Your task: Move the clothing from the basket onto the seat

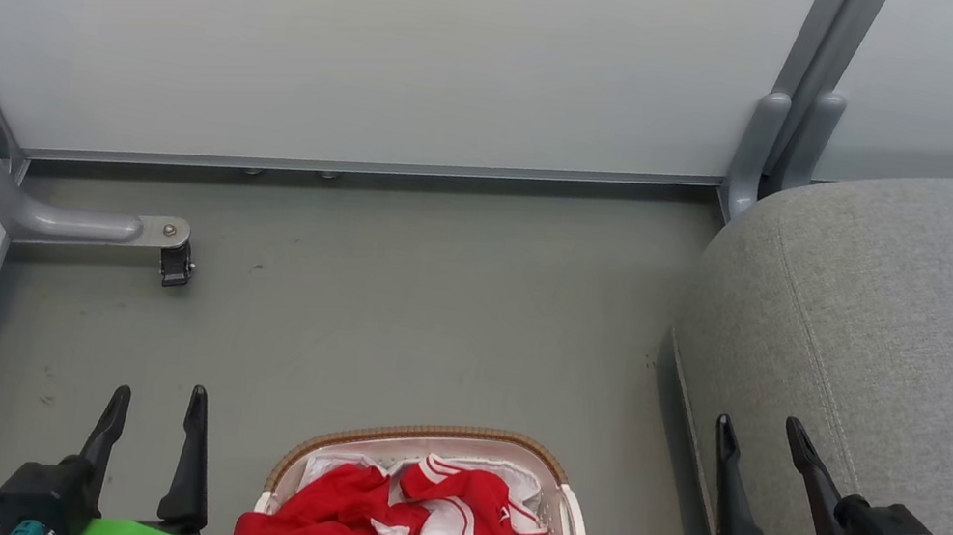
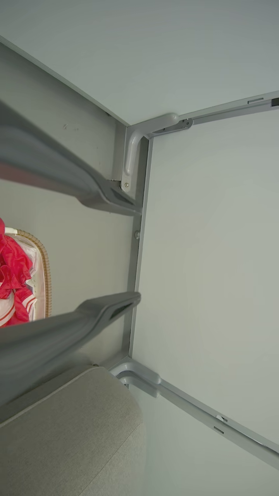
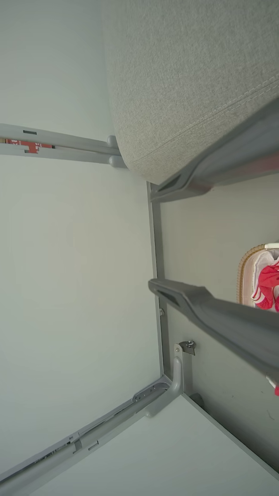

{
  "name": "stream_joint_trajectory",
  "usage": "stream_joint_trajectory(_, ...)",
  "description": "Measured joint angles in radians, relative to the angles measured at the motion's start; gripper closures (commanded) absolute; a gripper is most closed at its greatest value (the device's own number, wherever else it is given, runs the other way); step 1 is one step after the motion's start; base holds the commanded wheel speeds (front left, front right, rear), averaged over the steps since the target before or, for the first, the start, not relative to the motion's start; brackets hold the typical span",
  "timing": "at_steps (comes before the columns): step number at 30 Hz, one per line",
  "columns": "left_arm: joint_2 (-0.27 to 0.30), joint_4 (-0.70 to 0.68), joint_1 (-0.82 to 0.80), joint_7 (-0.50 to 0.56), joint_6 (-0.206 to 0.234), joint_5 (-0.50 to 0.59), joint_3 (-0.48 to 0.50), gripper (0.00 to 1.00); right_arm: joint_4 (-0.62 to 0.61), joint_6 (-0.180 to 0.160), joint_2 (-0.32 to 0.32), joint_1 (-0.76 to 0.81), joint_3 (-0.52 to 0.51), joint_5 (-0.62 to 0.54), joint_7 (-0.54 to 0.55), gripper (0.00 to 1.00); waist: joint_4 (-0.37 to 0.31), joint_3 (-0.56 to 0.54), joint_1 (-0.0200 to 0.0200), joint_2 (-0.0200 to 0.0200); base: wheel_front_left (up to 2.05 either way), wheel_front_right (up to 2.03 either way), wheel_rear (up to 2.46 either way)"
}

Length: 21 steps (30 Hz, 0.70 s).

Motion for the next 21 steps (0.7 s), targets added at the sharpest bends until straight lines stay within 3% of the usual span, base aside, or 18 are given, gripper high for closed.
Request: stream_joint_trajectory(21, 0.0, 0.004, 0.004, -0.008, 0.001, 0.029, -0.007, 0.0, -0.002, 0.0, -0.001, 0.0, 0.004, -0.029, -0.007, 0.0, 0.001, 0.006, 0.0, 0.0, 0.0, 0.0, 0.0)
